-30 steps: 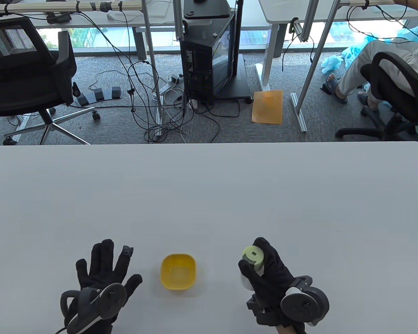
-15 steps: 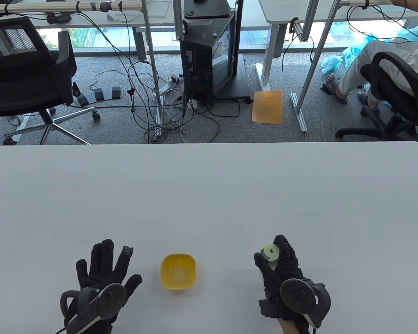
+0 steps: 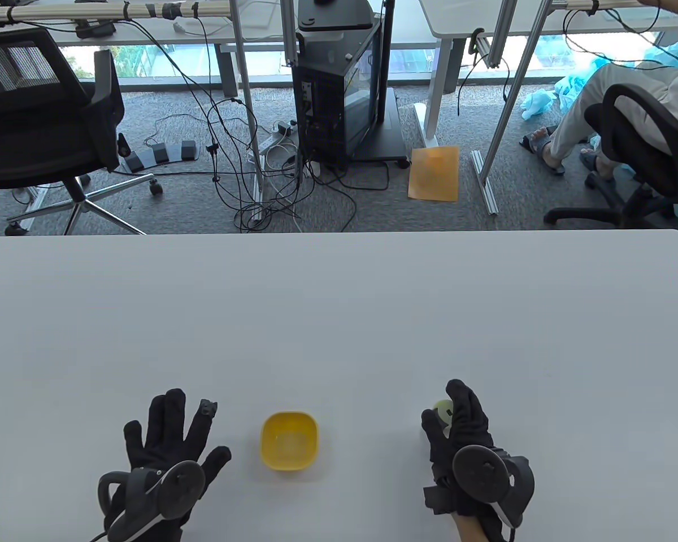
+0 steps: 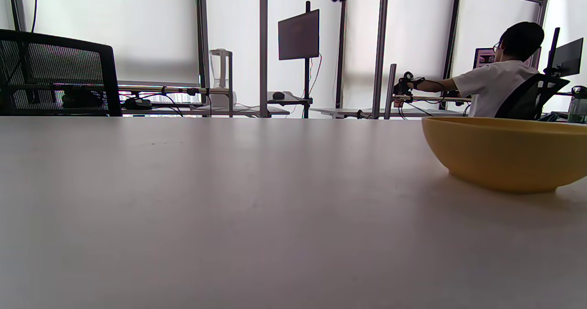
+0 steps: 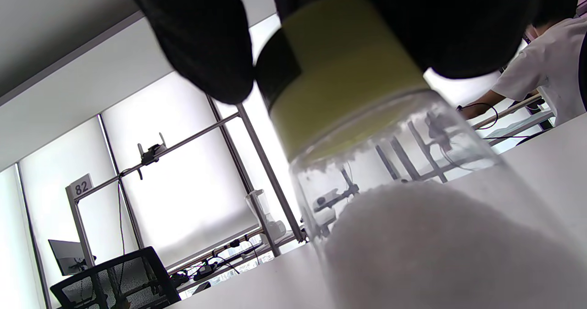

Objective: Invert dispenser and press with thumb onto small dish

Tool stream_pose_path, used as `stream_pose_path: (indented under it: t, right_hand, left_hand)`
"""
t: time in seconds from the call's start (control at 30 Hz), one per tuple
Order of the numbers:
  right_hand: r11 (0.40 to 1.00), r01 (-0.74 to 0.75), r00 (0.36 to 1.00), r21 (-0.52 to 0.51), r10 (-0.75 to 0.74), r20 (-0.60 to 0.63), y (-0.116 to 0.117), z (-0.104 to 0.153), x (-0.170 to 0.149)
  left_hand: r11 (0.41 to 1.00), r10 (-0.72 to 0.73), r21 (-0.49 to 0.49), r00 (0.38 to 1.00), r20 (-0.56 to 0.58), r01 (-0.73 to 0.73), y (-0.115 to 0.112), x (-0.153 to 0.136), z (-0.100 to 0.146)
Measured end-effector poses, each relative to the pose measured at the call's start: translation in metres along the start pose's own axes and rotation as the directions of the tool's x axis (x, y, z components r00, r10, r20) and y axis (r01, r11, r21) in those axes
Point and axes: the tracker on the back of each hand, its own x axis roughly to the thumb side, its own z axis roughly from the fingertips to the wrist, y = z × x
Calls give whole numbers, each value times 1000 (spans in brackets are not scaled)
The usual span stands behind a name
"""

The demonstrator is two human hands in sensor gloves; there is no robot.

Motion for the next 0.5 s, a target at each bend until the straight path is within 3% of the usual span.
stream_pose_path:
  t: [0.2, 0.5]
  right_hand:
    - [999, 29, 998, 13, -30, 59, -9, -1, 6]
    - [962, -162, 946, 219, 88, 313, -10, 8, 60]
  left_hand:
    - [1000, 0, 10, 1000, -3, 0, 1, 0, 1]
    - [999, 5, 31, 1000, -5, -5, 5, -4, 2]
